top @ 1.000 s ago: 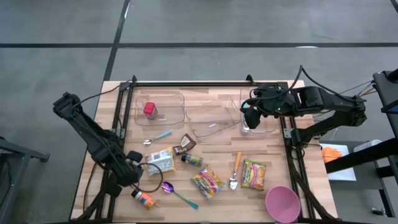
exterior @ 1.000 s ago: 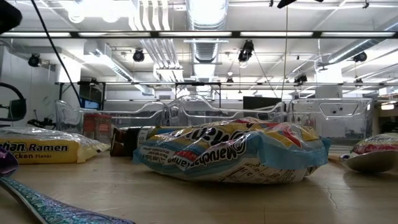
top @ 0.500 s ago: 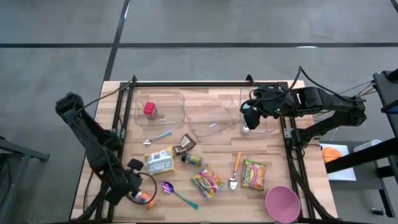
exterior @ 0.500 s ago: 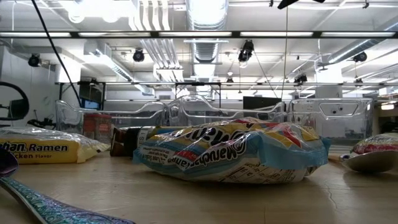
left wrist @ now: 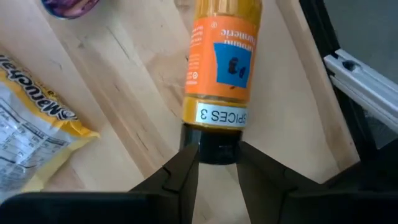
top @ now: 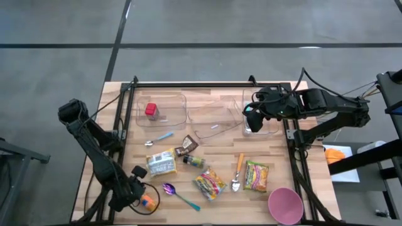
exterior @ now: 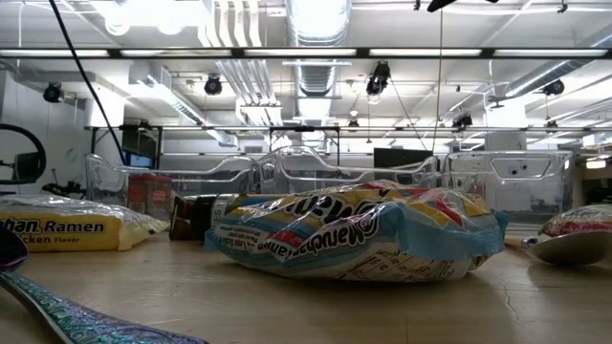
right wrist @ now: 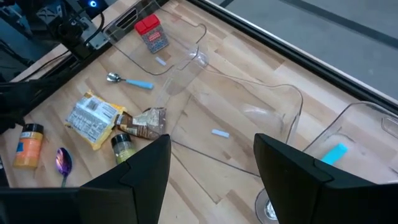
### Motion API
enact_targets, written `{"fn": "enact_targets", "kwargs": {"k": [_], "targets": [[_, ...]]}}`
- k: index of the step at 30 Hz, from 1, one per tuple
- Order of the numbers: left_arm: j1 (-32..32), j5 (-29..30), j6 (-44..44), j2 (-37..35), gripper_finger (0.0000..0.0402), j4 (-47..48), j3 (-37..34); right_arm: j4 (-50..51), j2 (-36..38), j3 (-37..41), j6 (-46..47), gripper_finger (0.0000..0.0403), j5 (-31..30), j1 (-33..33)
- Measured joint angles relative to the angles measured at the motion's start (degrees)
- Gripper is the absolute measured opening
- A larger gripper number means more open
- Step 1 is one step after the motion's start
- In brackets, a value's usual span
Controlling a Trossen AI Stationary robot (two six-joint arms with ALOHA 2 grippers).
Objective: Pick & Place Food Item
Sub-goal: Put the orange seasoning bottle into the left transparent bin
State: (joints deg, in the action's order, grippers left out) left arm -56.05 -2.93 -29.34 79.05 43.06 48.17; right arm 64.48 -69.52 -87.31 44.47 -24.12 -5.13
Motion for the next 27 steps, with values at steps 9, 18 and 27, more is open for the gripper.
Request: {"fn": "enact_targets", "kwargs": {"k": [9,18,27], "targets": [[0.0,-2.58,1.59,-1.29,0.0116,-0.27,-0.21,0.0,0.0,0.0,0.12,0.0225,-0.22,0.0],[0.13,-4.53,2.16,-1.56,0.0191,-1.55,-0.23,0.01,0.0,0.0,0.42,0.0225,-1.42,0.0],[0.15,-0.26,1.03,-0.99,0.032,-1.53,-2.1,0.01,0.0,0.0,0.59,0.0225,-1.53,0.0]]}}
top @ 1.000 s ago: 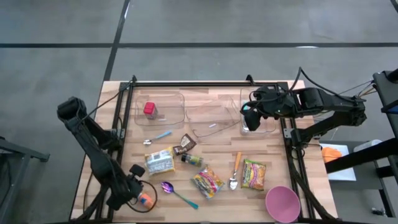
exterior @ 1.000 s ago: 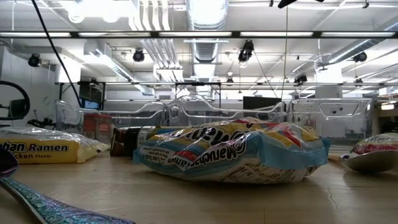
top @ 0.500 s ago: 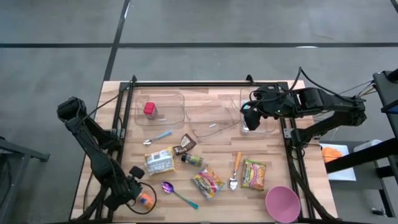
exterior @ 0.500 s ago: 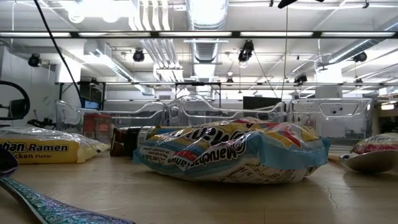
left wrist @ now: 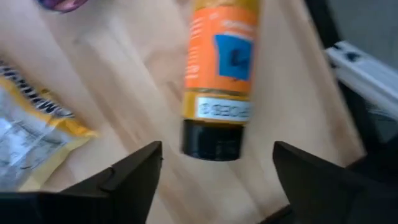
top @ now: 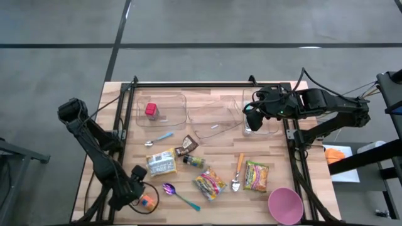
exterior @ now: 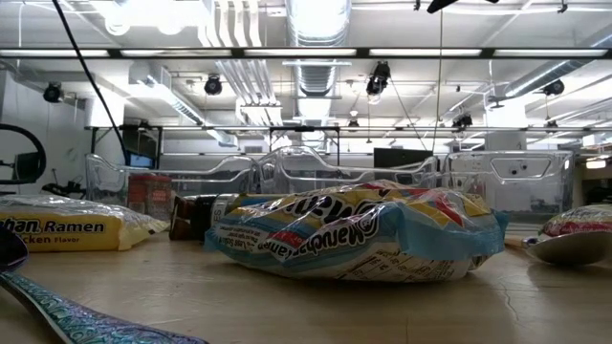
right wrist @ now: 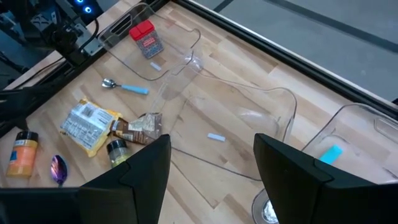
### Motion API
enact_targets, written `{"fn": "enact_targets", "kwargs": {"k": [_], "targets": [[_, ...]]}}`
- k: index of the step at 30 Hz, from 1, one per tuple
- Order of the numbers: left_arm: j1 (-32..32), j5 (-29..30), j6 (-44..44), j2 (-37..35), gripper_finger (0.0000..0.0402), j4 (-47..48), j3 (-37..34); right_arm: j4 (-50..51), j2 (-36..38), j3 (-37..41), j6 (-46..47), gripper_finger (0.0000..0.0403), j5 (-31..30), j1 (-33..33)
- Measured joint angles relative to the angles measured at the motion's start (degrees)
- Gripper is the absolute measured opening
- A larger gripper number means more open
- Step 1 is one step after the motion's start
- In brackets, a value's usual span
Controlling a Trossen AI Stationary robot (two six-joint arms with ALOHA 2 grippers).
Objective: Pick & Place Food Item
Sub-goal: Put the orange seasoning bottle into the left transparent bin
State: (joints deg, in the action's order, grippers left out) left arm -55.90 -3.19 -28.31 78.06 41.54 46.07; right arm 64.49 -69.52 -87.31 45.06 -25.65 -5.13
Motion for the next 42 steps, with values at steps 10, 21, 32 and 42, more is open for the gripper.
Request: {"fn": "enact_targets", "kwargs": {"k": [10,21,32,42], "targets": [[-0.04,1.63,-0.25,0.75,0.0347,-2.23,-1.64,-0.02,-0.02,0.0,0.46,0.0225,0.0,0.0],[-0.11,0.08,-0.58,5.96,0.0347,-3.63,-2.39,-0.02,-0.02,0.0,1.07,0.0225,0.0,0.0],[-0.09,0.14,-0.51,6.54,0.0347,-4.78,-2.37,-0.02,-0.02,0.0,1.07,0.0225,0.02,0.0],[-0.09,-0.23,-0.2,6.54,0.0264,-7.95,-4.46,-0.13,-0.02,0.0,1.49,0.0225,0.13,0.0]]}}
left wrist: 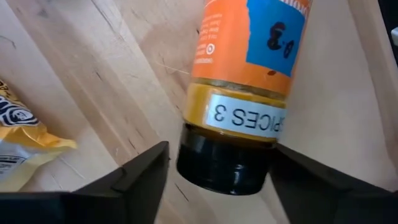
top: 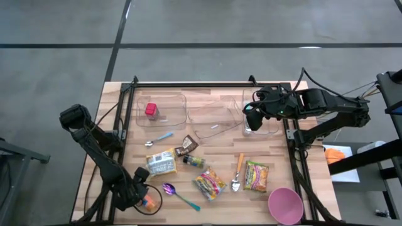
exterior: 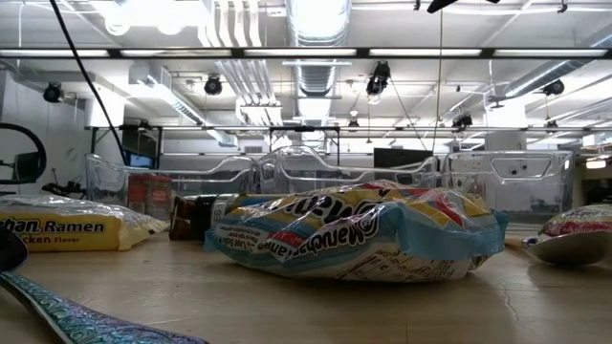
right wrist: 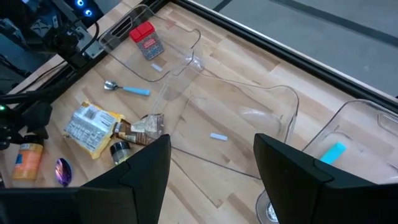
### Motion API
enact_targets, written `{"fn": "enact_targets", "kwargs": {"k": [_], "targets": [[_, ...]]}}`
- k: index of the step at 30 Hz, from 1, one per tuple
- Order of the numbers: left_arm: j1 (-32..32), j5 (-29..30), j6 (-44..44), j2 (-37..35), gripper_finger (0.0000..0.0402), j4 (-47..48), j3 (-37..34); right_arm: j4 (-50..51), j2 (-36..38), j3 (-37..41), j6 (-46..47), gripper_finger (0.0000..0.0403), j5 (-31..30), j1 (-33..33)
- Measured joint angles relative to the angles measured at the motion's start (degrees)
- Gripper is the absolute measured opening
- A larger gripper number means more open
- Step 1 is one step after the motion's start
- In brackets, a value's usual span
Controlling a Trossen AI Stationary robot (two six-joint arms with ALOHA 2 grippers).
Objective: Pick & Place Food Item
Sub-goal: Put the orange seasoning bottle into the left transparent bin
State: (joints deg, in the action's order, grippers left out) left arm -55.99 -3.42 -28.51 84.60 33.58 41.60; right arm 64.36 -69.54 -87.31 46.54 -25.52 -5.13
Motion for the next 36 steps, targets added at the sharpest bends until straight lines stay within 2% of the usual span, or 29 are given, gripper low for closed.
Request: {"fn": "enact_targets", "kwargs": {"k": [3,5,12,16,20,28,32,36], "targets": [[0.04,-0.02,0.0,0.0,0.0217,-0.03,0.0,0.0,0.0,0.0,0.0,0.0225,0.02,0.0],[0.04,-0.02,0.0,0.0,0.0203,-0.09,0.0,-0.02,0.0,0.0,0.0,0.0225,0.02,0.0],[0.05,-0.38,-0.52,0.0,0.0203,-0.15,0.0,-0.19,0.0,0.0,0.0,0.0225,0.02,0.0],[0.47,-3.97,-3.77,-0.13,0.0203,0.52,0.15,-0.31,0.0,0.0,0.0,0.0225,0.0,0.0],[1.02,-6.09,-5.89,-0.16,0.0203,4.41,2.17,-0.48,-0.27,0.0,0.0,0.0225,0.0,0.0],[2.31,-5.93,-6.08,-1.06,0.0203,11.35,6.52,-0.46,-2.78,0.0,-0.36,0.0225,0.0,0.0],[3.93,-5.1,-7.38,-4.01,0.0203,16.1,7.77,-0.42,-3.82,0.0,-0.46,0.0225,0.0,0.0],[7.75,-3.7,-13.14,-9.69,0.0203,20.49,8.0,-0.56,-3.52,-0.33,-0.49,0.0225,0.0,0.0]]}}
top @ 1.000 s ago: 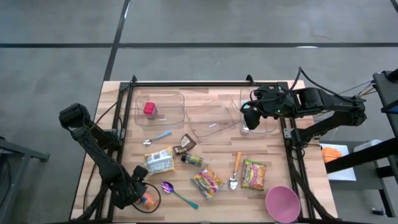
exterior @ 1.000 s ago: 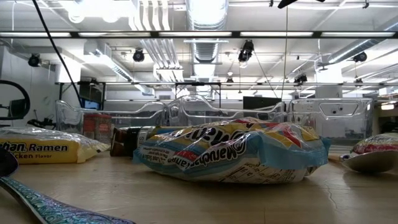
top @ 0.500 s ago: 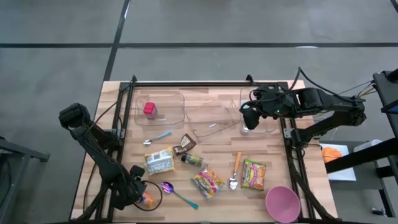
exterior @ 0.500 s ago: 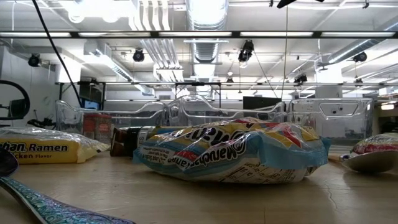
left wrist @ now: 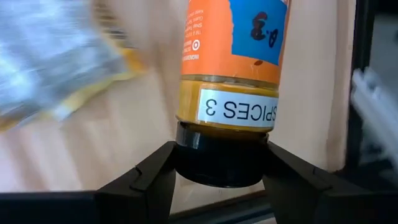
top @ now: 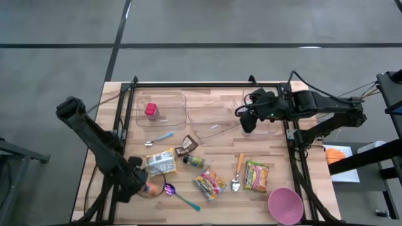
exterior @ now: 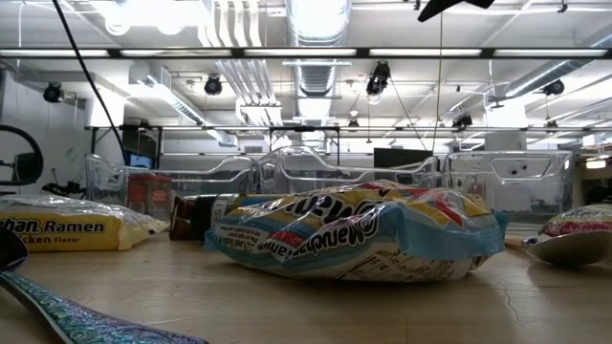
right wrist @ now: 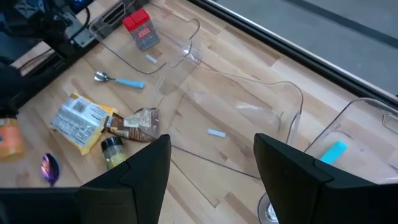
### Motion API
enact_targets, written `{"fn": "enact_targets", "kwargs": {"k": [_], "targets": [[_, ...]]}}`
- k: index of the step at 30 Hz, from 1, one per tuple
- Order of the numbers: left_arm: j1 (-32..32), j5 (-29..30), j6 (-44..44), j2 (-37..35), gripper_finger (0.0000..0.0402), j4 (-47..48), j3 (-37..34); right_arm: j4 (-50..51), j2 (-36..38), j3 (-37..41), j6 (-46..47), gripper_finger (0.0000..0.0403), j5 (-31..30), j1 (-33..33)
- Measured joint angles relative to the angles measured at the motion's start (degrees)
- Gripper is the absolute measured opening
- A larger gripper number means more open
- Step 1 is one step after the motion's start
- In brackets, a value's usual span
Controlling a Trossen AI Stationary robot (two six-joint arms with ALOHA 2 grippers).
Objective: Pick & Place Food Item
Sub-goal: Put the orange seasoning bottle into the left transparent bin
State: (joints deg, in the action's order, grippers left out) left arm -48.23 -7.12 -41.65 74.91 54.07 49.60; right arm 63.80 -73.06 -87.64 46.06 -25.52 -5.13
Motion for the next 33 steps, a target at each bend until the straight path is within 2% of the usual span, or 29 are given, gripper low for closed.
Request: {"fn": "enact_targets", "kwargs": {"k": [3,8,13,16,21,25,27,30,33], "targets": [[5.02,0.53,-4.75,-5.15,0.0203,3.44,0.12,-0.24,0.67,-0.09,-0.15,0.0225,0.0,0.0],[17.29,0.77,-8.76,-11.71,0.0203,12.71,2.92,-0.25,0.98,-0.09,-0.23,0.0225,-0.02,0.0],[29.77,0.73,-2.91,-12.94,0.0203,24.07,9.65,-0.5,0.9,-0.09,-1.43,0.0225,-0.11,0.0],[36.47,-0.81,1.92,-12.82,0.0203,26.5,13.5,-3.2,0.83,-0.09,-5.52,0.0225,-0.11,0.0],[49.21,-9.91,5.17,-11.54,0.0203,25.79,18.44,-13.83,-0.27,-0.09,-22.1,0.0225,0.23,-0.74],[55.82,-12.22,4.81,-10.16,0.0203,24.17,20.81,-21.89,-3.03,-0.11,-41.04,0.0225,-0.41,-3.18],[58.28,-15.1,4.88,-9.21,0.0203,22.48,21.28,-24.73,-4.99,-0.16,-48.45,0.0225,-3.57,-4.69],[61.05,-20.63,5.05,-7.61,0.0203,19.83,21.49,-26.89,-9.02,-1.68,-58.39,0.0225,-12.11,-6.8],[62.95,-24.95,5.06,-6.29,0.0203,18.46,21.44,-26.88,-13.73,-4.98,-64.5,0.0225,-18.04,-8.28]]}}
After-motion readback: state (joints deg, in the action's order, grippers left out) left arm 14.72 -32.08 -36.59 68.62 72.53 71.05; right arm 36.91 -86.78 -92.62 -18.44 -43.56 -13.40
